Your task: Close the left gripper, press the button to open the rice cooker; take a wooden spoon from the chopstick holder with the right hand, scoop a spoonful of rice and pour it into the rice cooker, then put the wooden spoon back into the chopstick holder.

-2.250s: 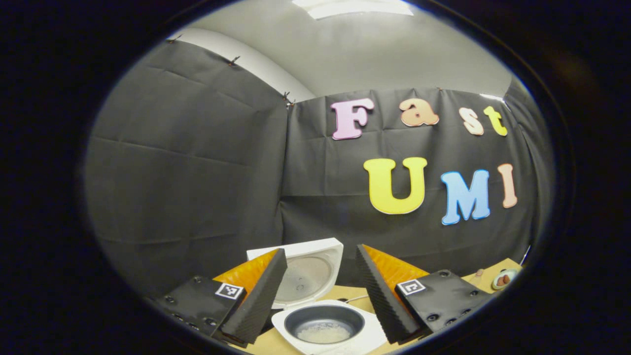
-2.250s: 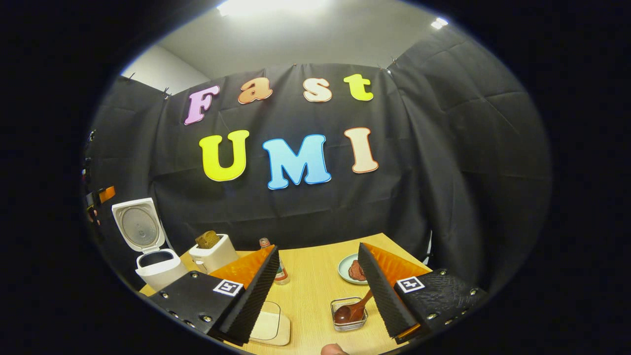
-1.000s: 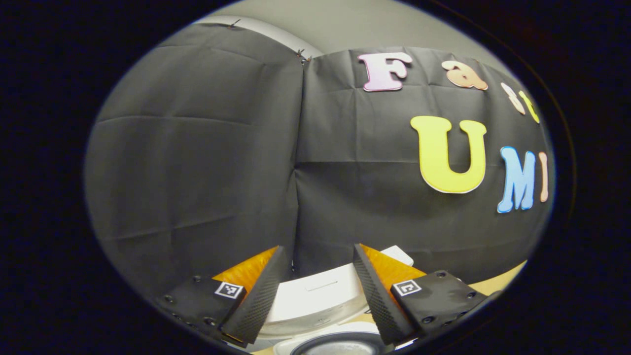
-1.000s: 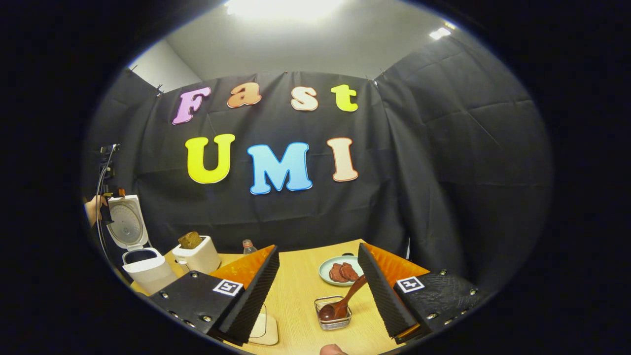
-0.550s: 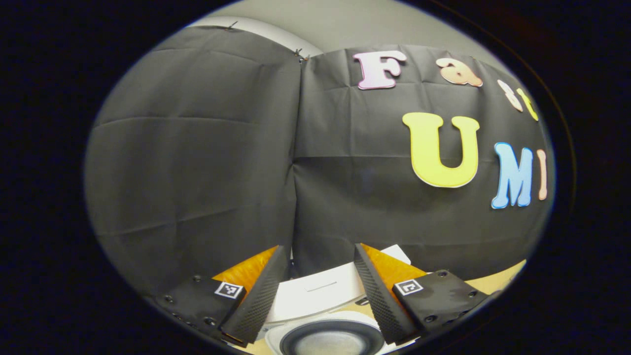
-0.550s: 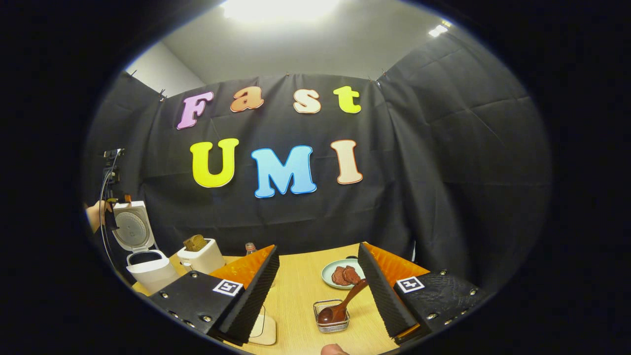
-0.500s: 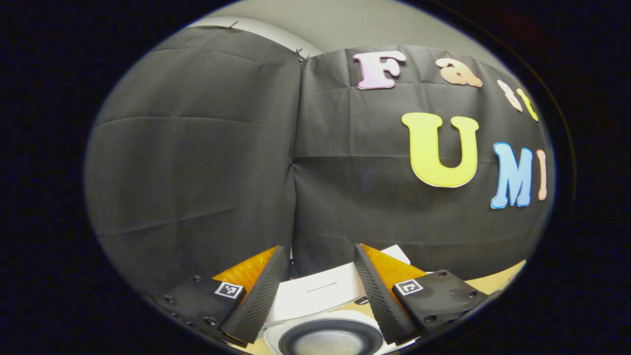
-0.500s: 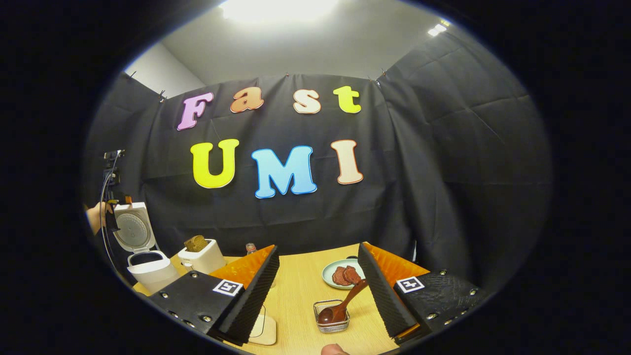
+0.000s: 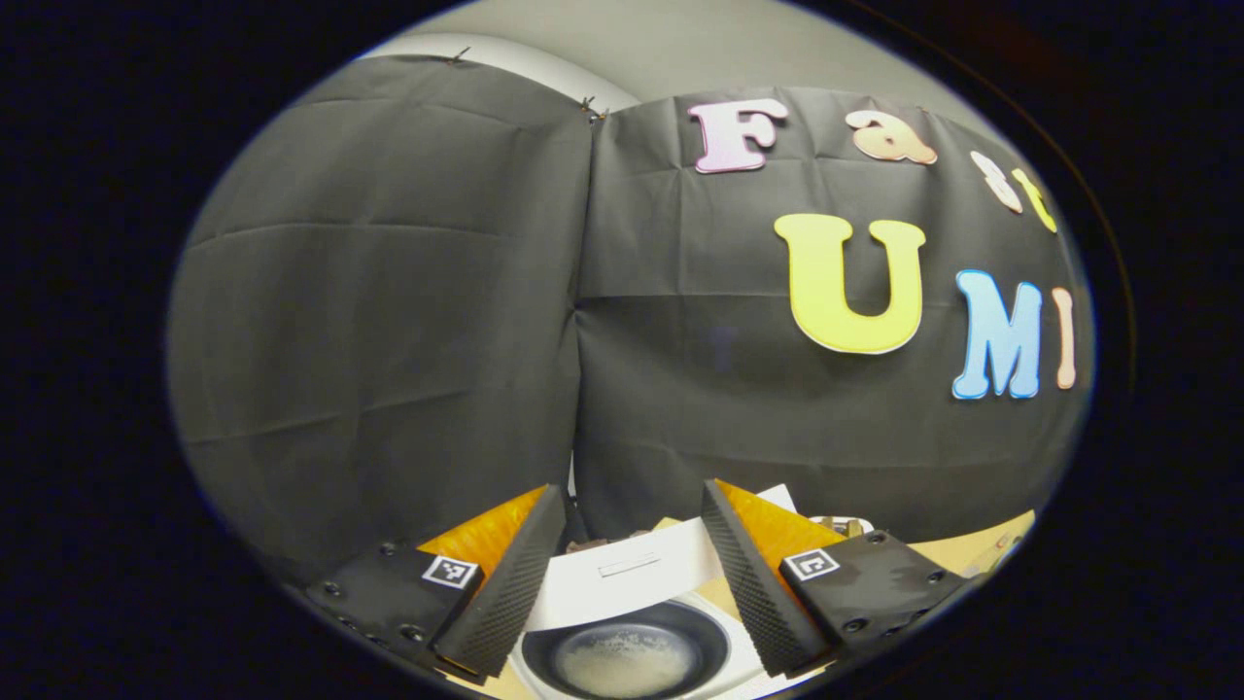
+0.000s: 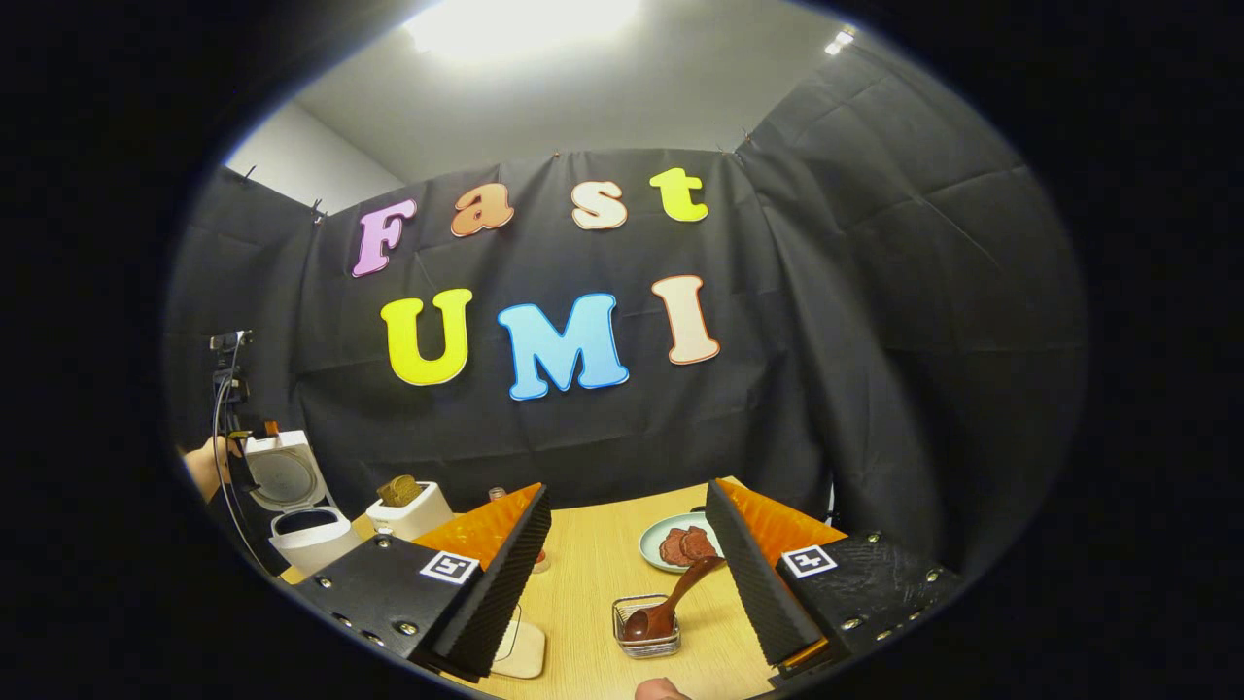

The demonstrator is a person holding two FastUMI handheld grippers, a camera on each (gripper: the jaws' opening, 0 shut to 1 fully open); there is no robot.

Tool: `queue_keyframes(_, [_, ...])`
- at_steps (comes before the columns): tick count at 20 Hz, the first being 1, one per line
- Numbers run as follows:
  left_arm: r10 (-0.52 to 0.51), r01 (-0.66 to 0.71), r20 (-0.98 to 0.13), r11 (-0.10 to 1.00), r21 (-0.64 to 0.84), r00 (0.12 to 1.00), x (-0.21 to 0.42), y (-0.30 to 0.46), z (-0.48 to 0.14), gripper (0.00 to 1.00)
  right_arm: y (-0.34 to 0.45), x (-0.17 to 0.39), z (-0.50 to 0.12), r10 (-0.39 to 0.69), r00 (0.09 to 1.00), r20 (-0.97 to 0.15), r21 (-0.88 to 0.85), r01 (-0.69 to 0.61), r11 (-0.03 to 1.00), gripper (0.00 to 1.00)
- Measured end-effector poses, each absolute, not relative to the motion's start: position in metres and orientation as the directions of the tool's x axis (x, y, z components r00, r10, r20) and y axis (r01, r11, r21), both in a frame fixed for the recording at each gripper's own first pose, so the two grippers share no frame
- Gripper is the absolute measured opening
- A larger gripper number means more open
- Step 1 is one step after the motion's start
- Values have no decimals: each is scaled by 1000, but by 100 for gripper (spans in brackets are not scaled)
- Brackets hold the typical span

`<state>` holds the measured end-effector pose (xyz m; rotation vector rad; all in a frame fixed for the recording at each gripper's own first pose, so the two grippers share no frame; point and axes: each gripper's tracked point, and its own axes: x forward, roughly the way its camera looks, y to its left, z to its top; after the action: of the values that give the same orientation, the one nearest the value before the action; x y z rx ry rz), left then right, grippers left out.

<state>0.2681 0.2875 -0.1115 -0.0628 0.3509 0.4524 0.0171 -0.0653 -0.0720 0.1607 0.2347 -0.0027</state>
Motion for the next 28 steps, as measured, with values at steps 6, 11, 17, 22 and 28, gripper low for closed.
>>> queue_keyframes(6, [417, -453, -383, 892, -4, 825, 242, 255, -133, 99, -85, 17, -69, 40, 972, -232, 158, -3, 987, 97])
queue_keyframes(11, [426, -472, -419, 882, -7, 802, 223, 235, -157, 98, -101, 20, -70, 54, 969, -241, 191, -7, 982, 98])
queue_keyframes(17, [412, -483, -494, 875, -18, 765, 196, 211, -202, 99, -103, 22, -78, 85, 963, -257, 217, -28, 976, 98])
queue_keyframes(22, [408, -468, -537, 883, 27, 738, 179, 198, -241, 98, -102, 21, -84, 102, 958, -267, 201, -48, 978, 98])
queue_keyframes(28, [408, -459, -570, 886, 59, 714, 173, 191, -260, 99, -105, 21, -87, 100, 955, -278, 208, -42, 977, 98])
